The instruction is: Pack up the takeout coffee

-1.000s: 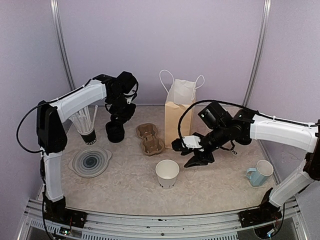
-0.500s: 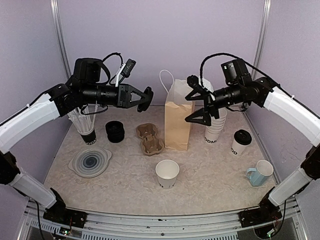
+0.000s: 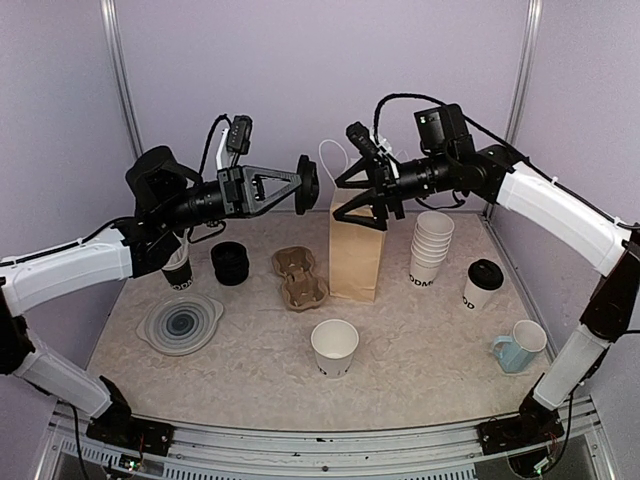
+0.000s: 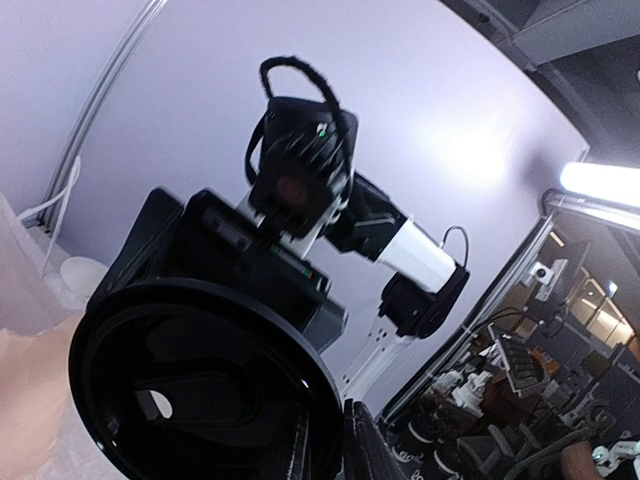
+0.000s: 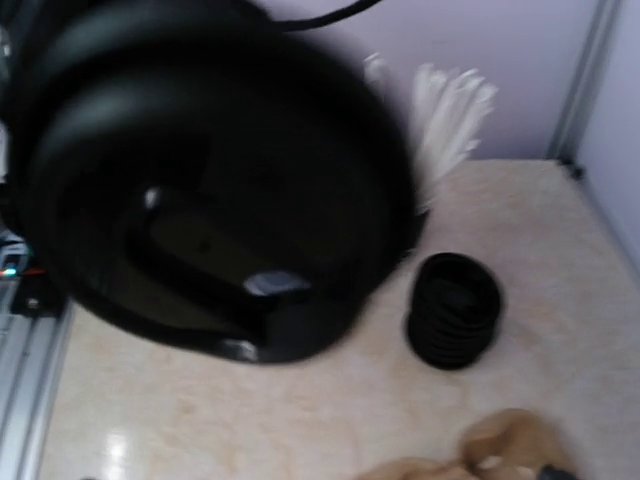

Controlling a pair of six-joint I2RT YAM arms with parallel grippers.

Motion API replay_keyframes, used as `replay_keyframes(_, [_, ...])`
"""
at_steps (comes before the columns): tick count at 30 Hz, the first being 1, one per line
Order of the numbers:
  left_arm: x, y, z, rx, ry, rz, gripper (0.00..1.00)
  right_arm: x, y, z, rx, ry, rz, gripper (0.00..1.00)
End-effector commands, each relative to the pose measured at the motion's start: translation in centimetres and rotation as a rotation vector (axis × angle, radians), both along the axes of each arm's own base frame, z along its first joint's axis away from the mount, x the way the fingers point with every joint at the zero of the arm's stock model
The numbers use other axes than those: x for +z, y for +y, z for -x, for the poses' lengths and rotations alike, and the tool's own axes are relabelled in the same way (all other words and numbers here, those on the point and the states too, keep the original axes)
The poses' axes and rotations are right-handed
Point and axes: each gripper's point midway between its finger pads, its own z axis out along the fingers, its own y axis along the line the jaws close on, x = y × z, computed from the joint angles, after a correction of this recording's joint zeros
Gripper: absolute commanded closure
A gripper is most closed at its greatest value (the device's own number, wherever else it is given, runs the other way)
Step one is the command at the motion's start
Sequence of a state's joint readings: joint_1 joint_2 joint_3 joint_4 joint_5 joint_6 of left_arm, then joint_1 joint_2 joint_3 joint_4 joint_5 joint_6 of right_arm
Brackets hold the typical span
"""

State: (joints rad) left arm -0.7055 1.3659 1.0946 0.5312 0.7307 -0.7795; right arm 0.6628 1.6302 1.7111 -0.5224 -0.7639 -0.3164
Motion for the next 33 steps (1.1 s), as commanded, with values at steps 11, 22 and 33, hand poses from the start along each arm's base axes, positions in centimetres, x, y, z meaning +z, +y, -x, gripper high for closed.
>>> replay_keyframes(11, [1.1,-0.7,-0.7,-0.046,0.005,0.127,0.87,3.4,2.5,1.2,0.013,0.018,-0.076,0.06])
replay_keyframes(22, [0.8,-0.8,-1.1,-0.037,0.019,0.134,0.87,3.8,3.2,1.8,0.032,0.041,-0.091,0.10])
replay_keyframes(33, [0.9,-1.2,-1.0,-0.045,0.021,0.137,0.87,3.7,3.8,1.1,0.005,0.098,-0.107,0.20])
